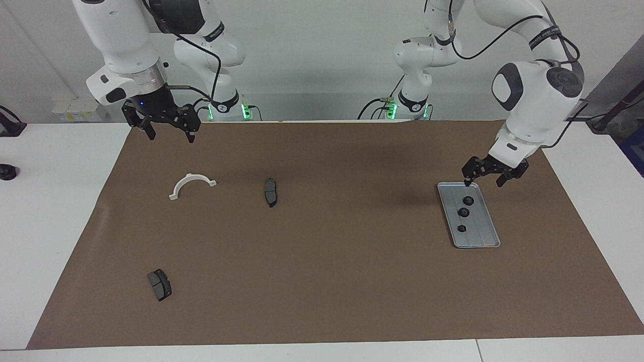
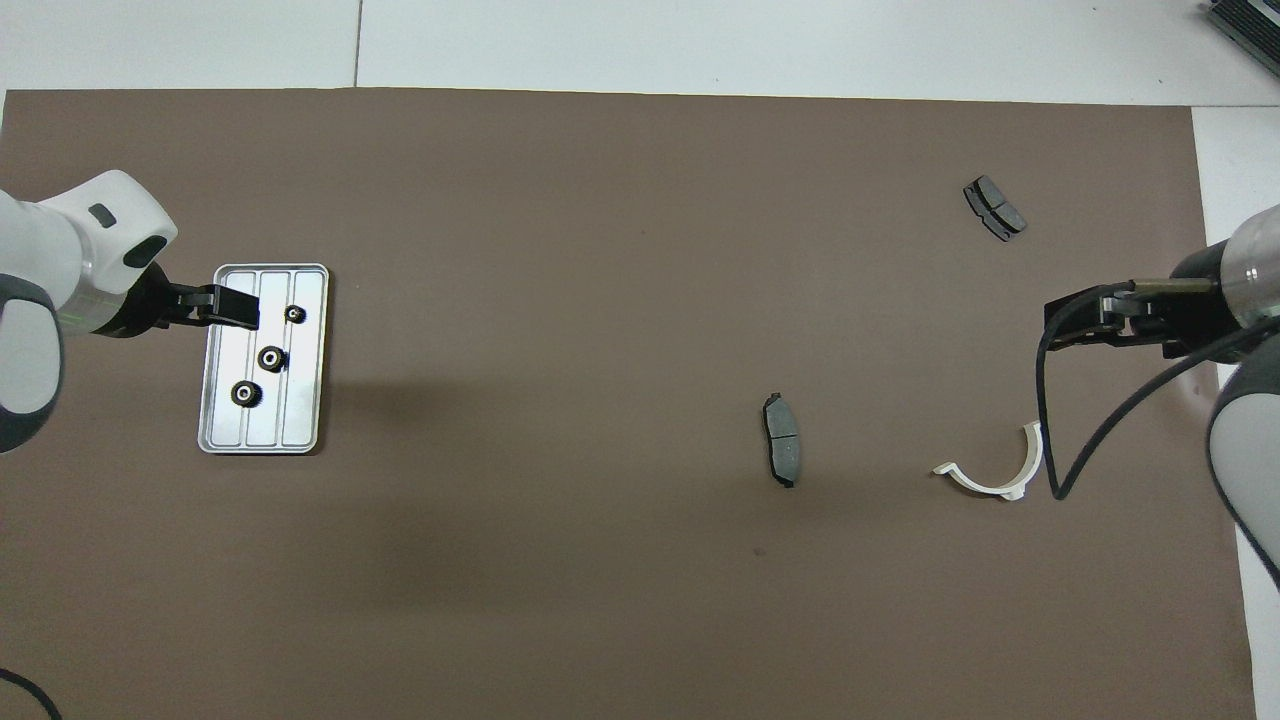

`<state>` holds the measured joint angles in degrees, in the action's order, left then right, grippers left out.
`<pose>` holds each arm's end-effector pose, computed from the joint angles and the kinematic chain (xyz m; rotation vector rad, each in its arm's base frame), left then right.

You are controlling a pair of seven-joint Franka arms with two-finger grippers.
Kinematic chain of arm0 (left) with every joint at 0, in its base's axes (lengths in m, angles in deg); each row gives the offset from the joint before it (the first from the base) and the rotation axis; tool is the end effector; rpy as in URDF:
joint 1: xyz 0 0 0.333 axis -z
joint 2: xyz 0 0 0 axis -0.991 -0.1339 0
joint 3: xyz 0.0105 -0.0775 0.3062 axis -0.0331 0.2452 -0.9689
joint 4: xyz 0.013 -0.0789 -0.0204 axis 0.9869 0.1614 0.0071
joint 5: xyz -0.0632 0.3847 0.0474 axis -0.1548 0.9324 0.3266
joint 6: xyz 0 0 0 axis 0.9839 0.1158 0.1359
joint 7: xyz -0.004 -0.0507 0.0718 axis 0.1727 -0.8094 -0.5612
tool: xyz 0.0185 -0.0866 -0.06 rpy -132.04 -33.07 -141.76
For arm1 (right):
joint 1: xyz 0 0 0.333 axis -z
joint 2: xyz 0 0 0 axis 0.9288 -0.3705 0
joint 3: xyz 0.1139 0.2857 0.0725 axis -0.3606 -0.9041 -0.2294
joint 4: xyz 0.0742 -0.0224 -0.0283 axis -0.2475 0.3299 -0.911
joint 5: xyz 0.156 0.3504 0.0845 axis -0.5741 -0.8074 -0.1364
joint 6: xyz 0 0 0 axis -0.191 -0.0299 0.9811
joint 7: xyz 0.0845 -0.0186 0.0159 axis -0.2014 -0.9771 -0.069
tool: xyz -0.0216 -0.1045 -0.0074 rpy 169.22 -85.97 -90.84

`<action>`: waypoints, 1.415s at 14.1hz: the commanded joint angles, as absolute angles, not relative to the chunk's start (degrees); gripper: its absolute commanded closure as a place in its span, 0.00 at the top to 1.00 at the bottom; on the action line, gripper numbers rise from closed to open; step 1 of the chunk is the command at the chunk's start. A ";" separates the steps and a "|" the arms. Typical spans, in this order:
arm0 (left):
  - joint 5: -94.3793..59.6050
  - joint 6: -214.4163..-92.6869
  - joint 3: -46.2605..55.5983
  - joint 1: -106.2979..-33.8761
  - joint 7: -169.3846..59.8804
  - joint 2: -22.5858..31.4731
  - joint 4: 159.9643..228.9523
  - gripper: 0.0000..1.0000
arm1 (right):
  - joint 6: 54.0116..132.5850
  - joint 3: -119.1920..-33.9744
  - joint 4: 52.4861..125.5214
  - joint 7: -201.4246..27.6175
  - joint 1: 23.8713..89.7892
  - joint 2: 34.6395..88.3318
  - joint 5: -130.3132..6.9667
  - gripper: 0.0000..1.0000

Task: Place bearing gear from tray to pile
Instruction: 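Grasp a black bearing gear in the metal tray with the left gripper, then carry the gear to the table center and open the left gripper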

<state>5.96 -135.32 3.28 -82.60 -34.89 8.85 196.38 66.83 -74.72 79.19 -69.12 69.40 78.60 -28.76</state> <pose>0.5867 -0.0149 0.4401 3.1074 -0.1318 0.0955 0.5434 0.0364 0.6133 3.0926 -0.1473 -0.0198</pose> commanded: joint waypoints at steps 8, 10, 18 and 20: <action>5.82 -151.93 3.66 -83.62 -32.54 -2.10 199.96 0.96 | 66.05 -75.01 79.65 -70.91 70.19 79.55 -30.29 1.00; 5.82 -151.66 3.66 -83.62 -32.28 -2.20 199.96 0.78 | 66.05 -75.01 79.56 -70.91 70.19 79.55 -30.29 1.00; 5.73 -156.49 3.75 -83.80 -32.01 -4.39 199.69 0.55 | 66.05 -75.01 79.65 -70.91 70.19 79.55 -30.29 1.00; 5.73 -156.85 3.75 -83.89 -31.93 -4.39 199.69 0.54 | 66.05 -75.01 79.65 -70.91 70.19 79.55 -30.29 1.00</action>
